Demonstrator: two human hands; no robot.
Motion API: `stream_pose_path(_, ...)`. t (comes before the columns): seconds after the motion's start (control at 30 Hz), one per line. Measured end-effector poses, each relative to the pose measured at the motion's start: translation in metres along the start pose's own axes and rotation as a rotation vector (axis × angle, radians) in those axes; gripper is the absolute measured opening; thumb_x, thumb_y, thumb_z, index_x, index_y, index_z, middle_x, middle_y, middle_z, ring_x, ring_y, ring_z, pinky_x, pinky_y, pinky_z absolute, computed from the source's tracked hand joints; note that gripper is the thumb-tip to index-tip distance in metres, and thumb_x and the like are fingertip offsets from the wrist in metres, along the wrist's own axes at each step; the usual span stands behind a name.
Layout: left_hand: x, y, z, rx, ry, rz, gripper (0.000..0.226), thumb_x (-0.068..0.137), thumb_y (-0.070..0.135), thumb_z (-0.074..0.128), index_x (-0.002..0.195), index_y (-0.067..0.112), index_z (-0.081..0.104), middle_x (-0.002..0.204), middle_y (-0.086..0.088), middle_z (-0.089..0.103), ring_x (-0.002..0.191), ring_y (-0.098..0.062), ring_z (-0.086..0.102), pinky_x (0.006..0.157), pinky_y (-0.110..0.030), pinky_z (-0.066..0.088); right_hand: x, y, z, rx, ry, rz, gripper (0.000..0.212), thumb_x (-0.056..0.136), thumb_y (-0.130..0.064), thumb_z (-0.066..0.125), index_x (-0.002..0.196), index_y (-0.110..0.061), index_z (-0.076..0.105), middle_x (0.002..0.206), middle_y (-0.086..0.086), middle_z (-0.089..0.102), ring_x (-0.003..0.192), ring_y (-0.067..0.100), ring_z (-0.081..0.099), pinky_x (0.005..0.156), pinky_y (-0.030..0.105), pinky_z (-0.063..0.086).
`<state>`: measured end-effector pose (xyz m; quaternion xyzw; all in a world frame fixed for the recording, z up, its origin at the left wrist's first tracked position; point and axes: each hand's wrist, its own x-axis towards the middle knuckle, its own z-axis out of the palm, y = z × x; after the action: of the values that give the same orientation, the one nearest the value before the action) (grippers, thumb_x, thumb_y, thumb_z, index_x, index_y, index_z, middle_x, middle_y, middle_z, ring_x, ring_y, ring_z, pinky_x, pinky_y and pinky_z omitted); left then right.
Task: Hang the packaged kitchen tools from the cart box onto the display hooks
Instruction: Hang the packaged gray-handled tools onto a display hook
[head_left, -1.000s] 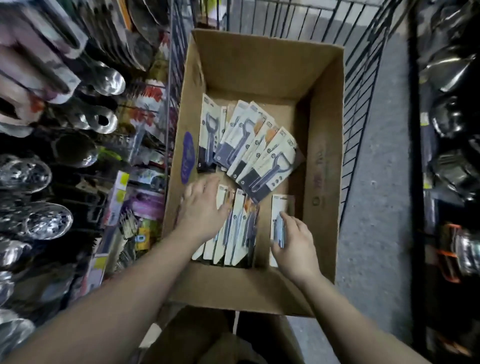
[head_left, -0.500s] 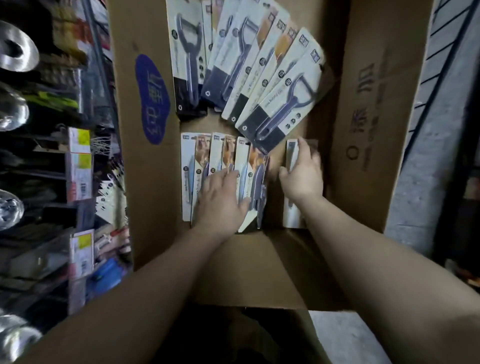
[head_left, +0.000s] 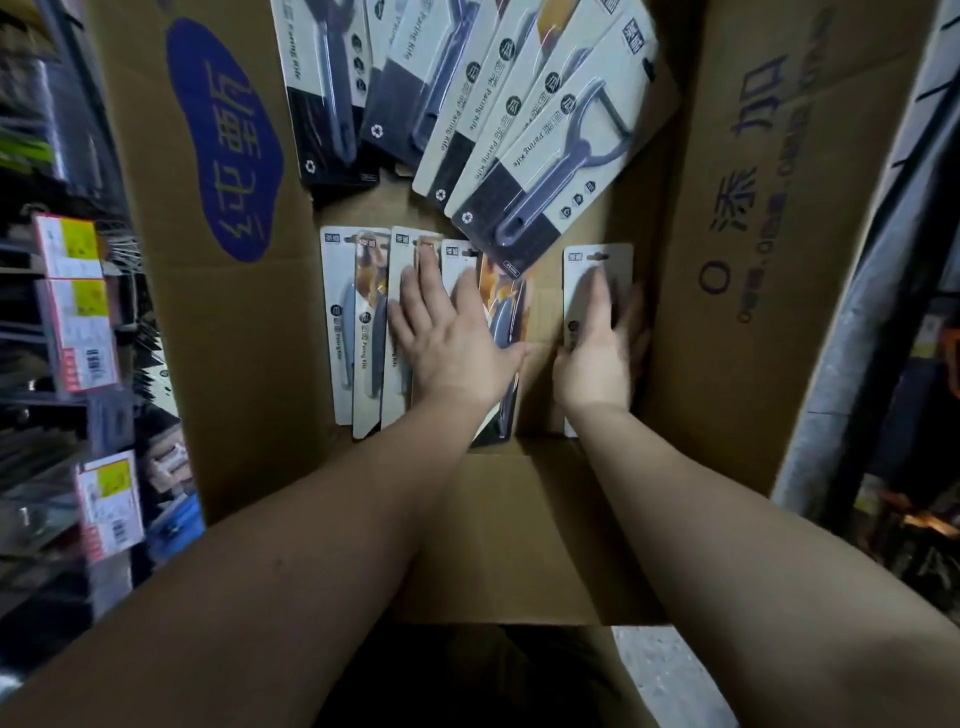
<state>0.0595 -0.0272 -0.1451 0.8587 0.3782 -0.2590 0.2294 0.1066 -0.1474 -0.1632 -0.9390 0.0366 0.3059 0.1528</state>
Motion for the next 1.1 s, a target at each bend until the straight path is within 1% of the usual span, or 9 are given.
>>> stream_pose_path(0.17, 0.002, -0.001, -0.006, -0.073, 0.006, -0.026, 0.061, 0.079, 0.05, 0.075, 0.128, 0.022, 0.053, 0.166, -0.009, 0.012, 0.155, -0.032, 0.0, 0.124, -0.049, -0.002, 0.005, -0.008, -0.002, 0.001, 0.025, 0.04, 0.088, 0.09, 0.0, 0.052, 0.154, -0.045, 0.01, 0.163, 0.003, 0.007, 0.149, 0.032, 0.01, 0.12, 0.048, 0.022)
stream_pose_path(0.47, 0.005, 0.0, -0.035, -0.281, 0.07, -0.066, 0.041, 0.085, 0.03, 0.07, 0.123, 0.02, 0.061, 0.154, -0.004, 0.037, 0.149, -0.029, 0.018, 0.123, -0.044, 0.013, -0.005, -0.011, 0.004, -0.06, -0.002, -0.09, 0.09, 0.087, 0.011, 0.042, 0.157, -0.035, 0.011, 0.162, 0.013, 0.016, 0.144, 0.037, 0.021, 0.115, 0.047, 0.024)
stream_pose_path(0.5, 0.006, -0.001, -0.04, -0.306, 0.062, -0.064, 0.04, 0.086, 0.029, 0.069, 0.124, 0.02, 0.06, 0.146, -0.004, 0.045, 0.144, -0.03, 0.03, 0.118, -0.042, 0.024, -0.008, -0.012, 0.006, -0.076, 0.003, -0.109, 0.088, 0.089, 0.01, 0.043, 0.158, -0.034, 0.011, 0.161, 0.012, 0.018, 0.141, 0.036, 0.024, 0.112, 0.046, 0.026)
stream_pose_path(0.57, 0.007, 0.002, -0.051, -0.439, 0.016, -0.089, 0.036, 0.092, 0.028, 0.065, 0.126, 0.021, 0.055, 0.112, 0.0, 0.06, 0.114, -0.029, 0.057, 0.091, -0.035, 0.044, -0.012, -0.014, 0.01, -0.117, 0.012, -0.118, 0.085, 0.091, 0.006, 0.046, 0.157, -0.036, 0.012, 0.158, 0.009, 0.02, 0.133, 0.035, 0.03, 0.105, 0.047, 0.032)
stream_pose_path(0.6, 0.007, 0.002, -0.056, -0.541, -0.009, -0.109, 0.034, 0.094, 0.026, 0.063, 0.126, 0.02, 0.054, 0.096, 0.004, 0.057, 0.096, -0.025, 0.061, 0.081, -0.034, 0.048, -0.013, -0.016, 0.011, -0.137, 0.009, -0.118, 0.086, 0.091, 0.004, 0.048, 0.156, -0.038, 0.012, 0.157, 0.007, 0.021, 0.129, 0.034, 0.032, 0.102, 0.048, 0.034)
stream_pose_path(0.67, 0.011, 0.0, -0.065, -0.724, -0.005, -0.151, 0.025, 0.096, 0.023, 0.062, 0.12, 0.022, 0.054, 0.083, 0.009, 0.048, 0.077, -0.016, 0.056, 0.079, -0.035, 0.054, -0.014, -0.019, 0.011, -0.149, -0.013, -0.11, 0.088, 0.09, 0.0, 0.052, 0.155, -0.043, 0.012, 0.154, 0.006, 0.022, 0.123, 0.033, 0.036, 0.099, 0.048, 0.037)
stream_pose_path(0.83, 0.021, -0.016, -0.086, -0.939, 0.104, -0.195, 0.019, 0.099, 0.02, 0.059, 0.111, 0.028, 0.047, 0.092, 0.017, 0.056, 0.087, -0.007, 0.061, 0.062, -0.023, 0.046, -0.008, -0.026, 0.0, -0.062, -0.083, -0.016, 0.091, 0.084, -0.01, 0.065, 0.153, -0.04, 0.015, 0.141, 0.012, 0.036, 0.119, 0.035, 0.045, 0.104, 0.045, 0.04)
stream_pose_path(1.0, 0.013, -0.038, -0.089, -1.099, 0.074, -0.272, 0.018, 0.1, 0.019, 0.058, 0.107, 0.033, 0.049, 0.103, 0.007, 0.066, 0.098, -0.02, 0.071, 0.086, -0.045, 0.06, -0.001, -0.028, -0.01, -0.147, -0.123, -0.006, 0.048, 0.082, -0.019, 0.066, 0.127, -0.021, 0.048, 0.126, 0.012, 0.05, 0.119, 0.036, 0.045, 0.101, 0.043, 0.04)
stream_pose_path(1.1, 0.002, -0.045, -0.082, -1.141, 0.039, -0.302, 0.022, 0.101, 0.019, 0.058, 0.12, 0.026, 0.05, 0.106, 0.003, 0.068, 0.096, -0.02, 0.072, 0.087, -0.045, 0.061, 0.0, -0.027, -0.009, -0.068, -0.111, 0.006, 0.044, 0.081, -0.024, 0.073, 0.12, -0.018, 0.053, 0.129, 0.01, 0.046, 0.121, 0.033, 0.043, 0.103, 0.039, 0.04)
